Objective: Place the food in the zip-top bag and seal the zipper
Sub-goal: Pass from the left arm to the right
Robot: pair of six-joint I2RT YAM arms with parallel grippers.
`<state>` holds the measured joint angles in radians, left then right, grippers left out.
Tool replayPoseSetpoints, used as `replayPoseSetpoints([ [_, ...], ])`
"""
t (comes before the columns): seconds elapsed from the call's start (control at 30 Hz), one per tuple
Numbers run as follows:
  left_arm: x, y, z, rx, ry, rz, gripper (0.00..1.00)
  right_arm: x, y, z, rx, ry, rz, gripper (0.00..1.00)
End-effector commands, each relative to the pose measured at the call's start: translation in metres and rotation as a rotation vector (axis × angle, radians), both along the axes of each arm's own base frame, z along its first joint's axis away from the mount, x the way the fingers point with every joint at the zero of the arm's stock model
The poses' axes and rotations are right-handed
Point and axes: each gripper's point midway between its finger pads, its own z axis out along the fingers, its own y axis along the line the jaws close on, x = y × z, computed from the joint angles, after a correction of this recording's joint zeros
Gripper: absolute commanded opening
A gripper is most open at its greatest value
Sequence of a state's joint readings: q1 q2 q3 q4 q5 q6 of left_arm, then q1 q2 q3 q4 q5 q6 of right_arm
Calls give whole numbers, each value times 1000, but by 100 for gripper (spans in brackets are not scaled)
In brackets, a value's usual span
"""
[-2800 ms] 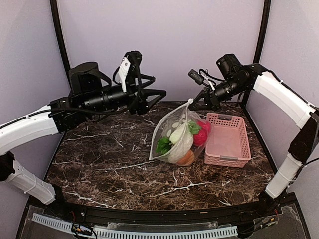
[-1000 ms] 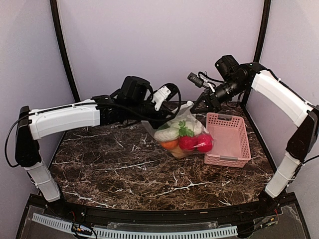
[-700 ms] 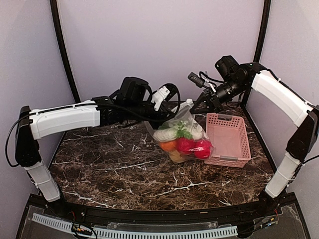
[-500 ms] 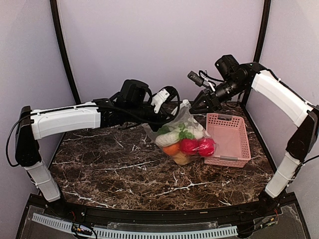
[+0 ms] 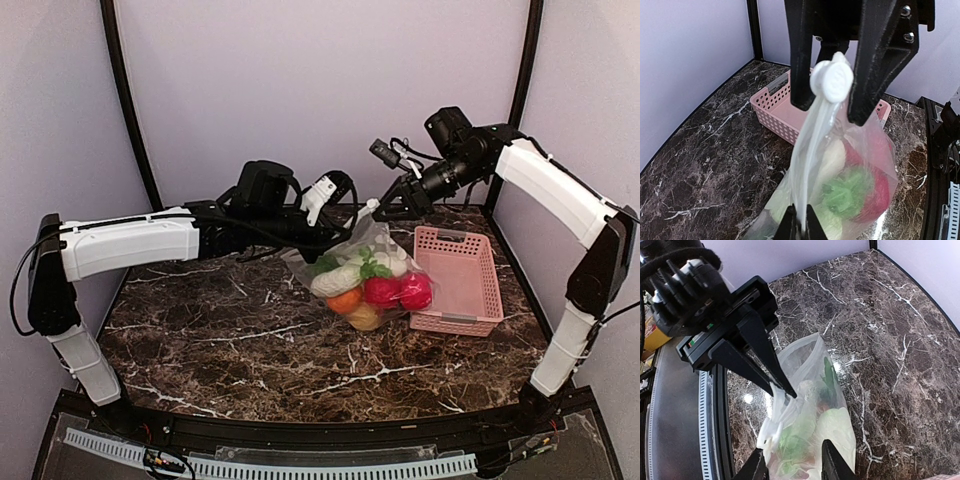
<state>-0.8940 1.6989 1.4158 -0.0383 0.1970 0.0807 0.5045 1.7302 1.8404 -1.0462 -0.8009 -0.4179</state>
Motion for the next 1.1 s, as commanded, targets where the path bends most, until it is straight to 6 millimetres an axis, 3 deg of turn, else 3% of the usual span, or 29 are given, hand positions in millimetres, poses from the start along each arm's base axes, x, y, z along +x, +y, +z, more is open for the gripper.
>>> replayPoseSetpoints([
  [0.0, -7, 5, 19, -51, -11, -11, 6, 17, 8, 6, 5, -58, -12, 32],
  [0.3, -6, 10, 14, -40, -8, 9, 7, 2, 10, 18, 58, -63, 56, 12],
  [0.63, -5, 9, 17, -47, -15, 14, 7, -5, 16, 17, 69, -16, 85, 16],
  [0.9, -4, 12, 15, -42, -15, 28, 8, -6, 15, 17, 59, -23, 83, 0],
  [1.07, -2, 16, 19, -41, -26, 49, 15, -14, 16, 21, 70, -52, 121, 0],
])
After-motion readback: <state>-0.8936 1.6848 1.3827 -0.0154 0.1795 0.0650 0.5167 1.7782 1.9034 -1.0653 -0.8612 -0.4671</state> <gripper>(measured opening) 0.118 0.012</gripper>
